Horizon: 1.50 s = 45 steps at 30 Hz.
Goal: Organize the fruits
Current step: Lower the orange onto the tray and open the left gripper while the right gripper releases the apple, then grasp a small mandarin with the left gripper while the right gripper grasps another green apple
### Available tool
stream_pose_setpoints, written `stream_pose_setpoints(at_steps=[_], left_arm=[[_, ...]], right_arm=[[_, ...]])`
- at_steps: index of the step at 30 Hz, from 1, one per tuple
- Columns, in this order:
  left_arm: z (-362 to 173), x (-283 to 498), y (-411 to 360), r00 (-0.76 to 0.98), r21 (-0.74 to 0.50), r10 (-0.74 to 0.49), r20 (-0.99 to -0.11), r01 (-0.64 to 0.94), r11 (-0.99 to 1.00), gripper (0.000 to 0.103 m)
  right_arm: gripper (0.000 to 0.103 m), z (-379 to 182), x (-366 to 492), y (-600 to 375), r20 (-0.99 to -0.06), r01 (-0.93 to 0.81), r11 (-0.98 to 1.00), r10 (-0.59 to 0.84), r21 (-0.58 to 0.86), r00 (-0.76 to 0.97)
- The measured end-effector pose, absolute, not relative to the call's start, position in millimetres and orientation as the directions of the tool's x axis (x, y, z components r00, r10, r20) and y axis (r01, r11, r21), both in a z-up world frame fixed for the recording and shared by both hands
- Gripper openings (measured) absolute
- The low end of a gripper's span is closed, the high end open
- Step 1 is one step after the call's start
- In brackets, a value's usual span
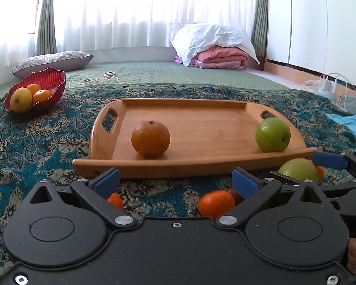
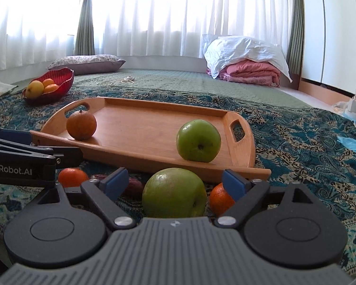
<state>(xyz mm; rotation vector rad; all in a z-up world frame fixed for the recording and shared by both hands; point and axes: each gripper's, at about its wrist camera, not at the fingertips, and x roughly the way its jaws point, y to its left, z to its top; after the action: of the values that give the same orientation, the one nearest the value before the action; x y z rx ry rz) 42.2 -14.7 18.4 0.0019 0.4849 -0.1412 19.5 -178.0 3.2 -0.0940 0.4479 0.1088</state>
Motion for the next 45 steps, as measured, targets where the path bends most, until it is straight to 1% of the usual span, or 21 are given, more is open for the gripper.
stream_pose_setpoints(at_steps=[1,3,4,7,8,9,11,13,16,18,20,23,27,32,34,36,37,40,45], left_arm=[[16.7,41.6,-15.7,0.873,-0.027,-0.137,-0.469,0.141,0.990,0.097],[14.3,40.6,-17.9,0.867,-0.021,-0.143,-0.478,0.152,0.988,0.087],[13.6,40.2,-19.5,0.864,-0.018,-0.147,-0.481,0.157,0.987,0.086],[12.7,36.9,-23.9,0.863,-0.008,-0.166,-0.478,0.185,0.983,0.080],[12.7,35.8,-25.9,0.863,-0.003,-0.174,-0.475,0.196,0.981,0.075],[12.3,35.0,-28.2,0.862,0.001,-0.181,-0.473,0.206,0.979,0.072],[11.5,33.7,-29.5,0.858,-0.009,-0.194,-0.477,0.216,0.976,0.070],[9.8,32.8,-27.1,0.847,-0.045,-0.212,-0.487,0.218,0.975,0.069],[7.0,31.1,-23.3,0.826,-0.110,-0.257,-0.502,0.234,0.966,0.064],[5.3,31.3,-23.2,0.811,-0.130,-0.282,-0.513,0.251,0.959,0.063],[2.8,31.5,-23.8,0.802,-0.137,-0.291,-0.522,0.258,0.956,0.063],[0.1,33.1,-24.0,0.800,-0.145,-0.294,-0.523,0.257,0.956,0.062],[-1.7,34.7,-24.7,0.793,-0.159,-0.304,-0.528,0.259,0.953,0.061],[-4.9,34.0,-27.9,0.793,-0.145,-0.303,-0.528,0.267,0.953,0.059],[-4.8,33.9,-28.8,0.789,-0.152,-0.313,-0.529,0.275,0.949,0.054],[-3.4,33.1,-28.8,0.768,-0.181,-0.357,-0.531,0.308,0.934,0.034],[-2.9,32.8,-29.2,0.757,-0.194,-0.374,-0.535,0.321,0.927,0.031],[-2.9,29.8,-32.9,0.762,-0.173,-0.367,-0.534,0.326,0.929,0.031],[-4.5,30.9,-31.4,0.759,-0.187,-0.370,-0.536,0.321,0.929,0.031]], right_arm=[[0.094,2.2,18.5,-175.7,-0.436,-0.127,0.989,0.079,-0.082,0.896],[0.094,0.4,15.3,-171.0,-0.434,-0.137,0.985,0.078,-0.105,0.898],[0.094,-0.4,14.1,-169.0,-0.434,-0.145,0.983,0.083,-0.110,0.897],[0.095,-3.2,11.3,-166.0,-0.437,-0.168,0.982,0.113,-0.088,0.892],[0.095,-4.3,11.0,-165.3,-0.437,-0.163,0.983,0.110,-0.086,0.893],[0.096,-5.2,10.9,-164.5,-0.435,-0.158,0.984,0.105,-0.087,0.894],[0.097,-6.9,10.9,-163.7,-0.434,-0.152,0.984,0.100,-0.088,0.895],[0.097,-7.9,10.4,-163.6,-0.432,-0.150,0.985,0.099,-0.085,0.896],[0.097,-9.2,9.7,-164.0,-0.426,-0.152,0.984,0.100,-0.091,0.899],[0.098,-12.4,10.5,-164.7,-0.433,-0.156,0.984,0.105,-0.085,0.895],[0.098,-17.7,13.6,-167.4,-0.455,-0.155,0.987,0.116,-0.051,0.883],[0.097,-20.8,16.7,-171.3,-0.455,-0.144,0.989,0.119,-0.021,0.883],[0.097,-25.4,21.2,-172.2,-0.473,-0.152,0.988,0.127,-0.015,0.872],[0.097,-28.7,20.7,-174.2,-0.467,-0.156,0.988,0.134,-0.010,0.874],[0.097,-29.7,19.9,-172.7,-0.463,-0.156,0.988,0.132,-0.014,0.877],[0.097,-30.5,20.0,-172.4,-0.462,-0.159,0.987,0.132,-0.019,0.877],[0.097,-31.0,20.2,-172.3,-0.462,-0.160,0.987,0.133,-0.019,0.877],[0.097,-31.2,21.2,-172.1,-0.468,-0.165,0.986,0.137,-0.020,0.873],[0.097,-31.2,21.7,-171.2,-0.469,-0.163,0.986,0.133,-0.023,0.873]])
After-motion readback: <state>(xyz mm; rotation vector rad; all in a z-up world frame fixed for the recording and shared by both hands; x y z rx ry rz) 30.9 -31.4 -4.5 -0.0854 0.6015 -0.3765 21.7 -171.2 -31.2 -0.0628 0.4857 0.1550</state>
